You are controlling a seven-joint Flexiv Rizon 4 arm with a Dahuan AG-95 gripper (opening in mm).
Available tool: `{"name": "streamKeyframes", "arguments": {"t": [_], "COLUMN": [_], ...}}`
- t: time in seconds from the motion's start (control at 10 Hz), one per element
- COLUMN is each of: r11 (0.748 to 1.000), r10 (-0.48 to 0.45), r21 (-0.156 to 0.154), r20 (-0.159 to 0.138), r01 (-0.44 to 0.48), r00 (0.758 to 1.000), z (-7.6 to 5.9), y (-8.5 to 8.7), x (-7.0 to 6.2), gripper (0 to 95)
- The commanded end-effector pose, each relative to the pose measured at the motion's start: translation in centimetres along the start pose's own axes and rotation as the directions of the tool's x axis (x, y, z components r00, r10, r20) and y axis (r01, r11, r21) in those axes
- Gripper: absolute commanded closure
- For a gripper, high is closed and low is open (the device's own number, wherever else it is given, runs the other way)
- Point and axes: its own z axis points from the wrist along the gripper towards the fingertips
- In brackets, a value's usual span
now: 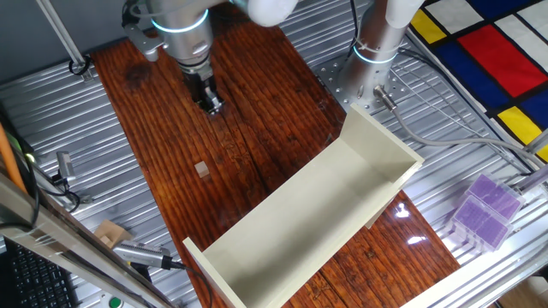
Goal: Put the object on the shelf
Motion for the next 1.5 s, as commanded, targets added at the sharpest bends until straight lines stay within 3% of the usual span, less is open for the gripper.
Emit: {"name": "streamKeyframes", "arguments": {"t": [0.1,0.2,0.3,0.6,0.9,1.5], "r11": [0.999,0.998,0.997,0.998,0.999,0.998], "r10": [-0.035,-0.046,-0.052,-0.039,0.012,0.055], "r21": [-0.038,-0.048,-0.052,-0.046,-0.04,-0.03], "r20": [-0.04,-0.036,-0.026,-0.027,-0.019,-0.022], "r01": [0.034,0.044,0.051,0.038,-0.012,-0.055], "r00": [0.999,0.998,0.998,0.999,1.0,0.998], "z": [1.3,1.9,3.4,6.3,8.3,10.7], "y": [-0.1,-0.1,0.1,1.2,2.3,2.8], "x": [-2.3,-2.7,-3.6,-4.5,-5.1,-7.4], "gripper": [76.0,57.0,38.0,38.0,38.0,38.0]}}
